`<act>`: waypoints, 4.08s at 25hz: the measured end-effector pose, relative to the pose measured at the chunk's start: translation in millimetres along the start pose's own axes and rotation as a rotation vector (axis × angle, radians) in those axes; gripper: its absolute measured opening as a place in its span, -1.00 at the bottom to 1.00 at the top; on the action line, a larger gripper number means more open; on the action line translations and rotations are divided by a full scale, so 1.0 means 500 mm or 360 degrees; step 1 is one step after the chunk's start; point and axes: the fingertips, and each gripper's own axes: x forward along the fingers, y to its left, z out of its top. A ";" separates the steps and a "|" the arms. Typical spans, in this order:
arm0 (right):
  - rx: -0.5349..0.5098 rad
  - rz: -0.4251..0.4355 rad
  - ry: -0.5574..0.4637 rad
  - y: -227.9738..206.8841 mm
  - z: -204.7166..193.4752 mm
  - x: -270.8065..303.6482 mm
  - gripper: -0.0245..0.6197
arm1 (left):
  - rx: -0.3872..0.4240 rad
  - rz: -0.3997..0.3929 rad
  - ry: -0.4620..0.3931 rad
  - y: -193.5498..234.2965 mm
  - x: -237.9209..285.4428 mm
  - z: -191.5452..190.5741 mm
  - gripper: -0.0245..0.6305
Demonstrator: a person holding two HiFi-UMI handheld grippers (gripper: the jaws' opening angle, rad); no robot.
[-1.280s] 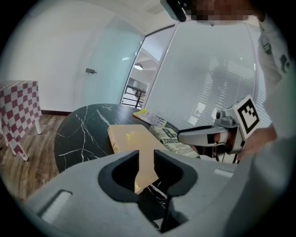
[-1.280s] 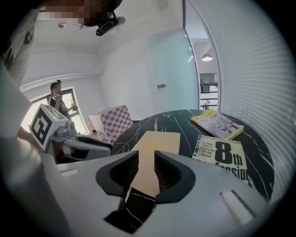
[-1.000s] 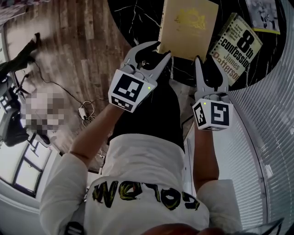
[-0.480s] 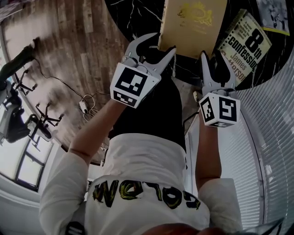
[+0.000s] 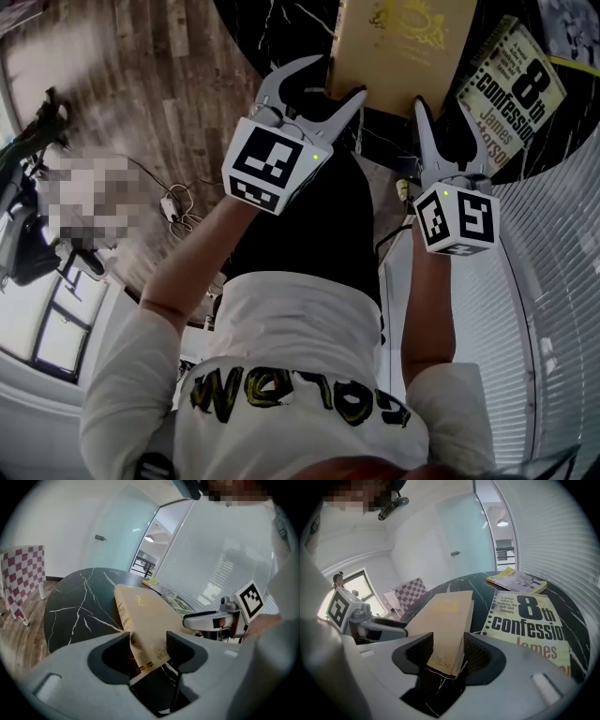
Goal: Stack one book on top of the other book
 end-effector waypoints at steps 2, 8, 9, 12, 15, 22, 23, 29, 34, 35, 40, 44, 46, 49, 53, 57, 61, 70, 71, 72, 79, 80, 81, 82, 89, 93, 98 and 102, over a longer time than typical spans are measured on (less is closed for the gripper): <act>0.0000 -0.0002 0.0006 -0.001 -0.001 0.001 -0.28 | -0.0019 0.0000 -0.0005 0.001 0.000 -0.001 -0.18; -0.0015 0.0000 0.0057 0.000 -0.008 0.007 -0.28 | -0.0080 -0.0004 -0.0009 0.004 0.001 -0.004 -0.12; -0.0014 0.0002 0.0063 0.000 -0.009 0.009 -0.29 | -0.0089 -0.0008 -0.0007 0.004 0.003 -0.005 -0.12; -0.0003 0.0007 0.0074 -0.001 -0.010 0.011 -0.30 | -0.0109 -0.0020 -0.0010 0.001 0.009 -0.004 -0.13; 0.0004 0.0004 0.0075 0.001 -0.008 0.010 -0.30 | -0.0119 -0.0020 -0.0018 0.000 0.009 -0.002 -0.13; 0.0006 -0.0014 0.0055 0.002 -0.007 0.008 -0.33 | -0.0112 0.0018 -0.0025 -0.001 0.008 -0.003 -0.13; 0.0008 -0.0016 0.0050 0.001 -0.007 0.007 -0.33 | -0.0114 0.0019 -0.0025 -0.002 0.009 -0.003 -0.13; 0.0022 -0.0025 0.0020 -0.001 0.007 0.000 -0.33 | -0.0117 0.0022 -0.0053 -0.007 0.006 0.012 -0.13; 0.0018 -0.0030 -0.0021 -0.005 0.016 -0.008 -0.33 | -0.0075 0.0029 -0.0062 -0.015 0.005 0.025 -0.13; 0.0020 -0.0031 -0.0028 -0.005 0.019 -0.011 -0.34 | -0.0068 0.0032 -0.0063 -0.017 0.003 0.028 -0.13; 0.0030 -0.0026 -0.0056 0.006 0.041 -0.030 -0.33 | -0.0049 0.0041 -0.0068 -0.026 -0.018 0.054 -0.13; 0.0029 -0.0015 -0.0079 0.016 0.062 -0.052 -0.33 | -0.0040 0.0055 -0.0077 -0.039 -0.039 0.074 -0.13; 0.0031 -0.0008 -0.0099 0.022 0.072 -0.064 -0.33 | -0.0028 0.0063 -0.0087 -0.046 -0.050 0.086 -0.13; 0.0027 0.0000 -0.0136 0.029 0.090 -0.076 -0.33 | -0.0011 0.0076 -0.0112 -0.053 -0.065 0.104 -0.13; 0.0026 0.0010 -0.0178 0.043 0.108 -0.097 -0.33 | 0.0010 0.0090 -0.0143 -0.062 -0.089 0.124 -0.13; 0.0013 0.0016 -0.0208 0.059 0.127 -0.127 -0.33 | 0.0011 0.0090 -0.0171 -0.079 -0.117 0.141 -0.13; 0.0001 0.0015 -0.0249 0.069 0.154 -0.157 -0.33 | 0.0013 0.0091 -0.0213 -0.098 -0.142 0.168 -0.13; -0.0036 0.0036 -0.0332 0.100 0.199 -0.217 -0.33 | 0.0020 0.0105 -0.0279 -0.132 -0.199 0.210 -0.13; -0.0038 0.0037 -0.0338 0.102 0.201 -0.222 -0.33 | 0.0021 0.0108 -0.0284 -0.136 -0.204 0.212 -0.13; -0.0036 0.0036 -0.0343 0.104 0.203 -0.228 -0.33 | 0.0023 0.0110 -0.0287 -0.140 -0.208 0.214 -0.13; -0.0025 0.0039 -0.0371 0.106 0.213 -0.247 -0.33 | 0.0041 0.0118 -0.0297 -0.154 -0.220 0.229 -0.13; -0.0023 0.0038 -0.0372 0.106 0.213 -0.248 -0.33 | 0.0040 0.0118 -0.0296 -0.155 -0.220 0.229 -0.13; -0.0021 0.0036 -0.0373 0.105 0.213 -0.249 -0.33 | 0.0039 0.0116 -0.0295 -0.155 -0.220 0.230 -0.13; -0.0019 0.0032 -0.0374 0.105 0.213 -0.250 -0.33 | 0.0040 0.0112 -0.0294 -0.157 -0.220 0.230 -0.13; -0.0001 -0.0013 -0.0388 0.083 0.204 -0.269 -0.33 | 0.0060 0.0069 -0.0285 -0.180 -0.203 0.229 -0.13; 0.0028 -0.0078 -0.0396 0.057 0.197 -0.297 -0.33 | 0.0086 0.0005 -0.0265 -0.213 -0.186 0.232 -0.13; 0.0072 -0.0158 -0.0404 0.019 0.180 -0.333 -0.33 | 0.0109 -0.0078 -0.0239 -0.257 -0.157 0.230 -0.13; 0.0106 -0.0224 -0.0414 -0.016 0.165 -0.361 -0.33 | 0.0133 -0.0136 -0.0220 -0.294 -0.131 0.227 -0.13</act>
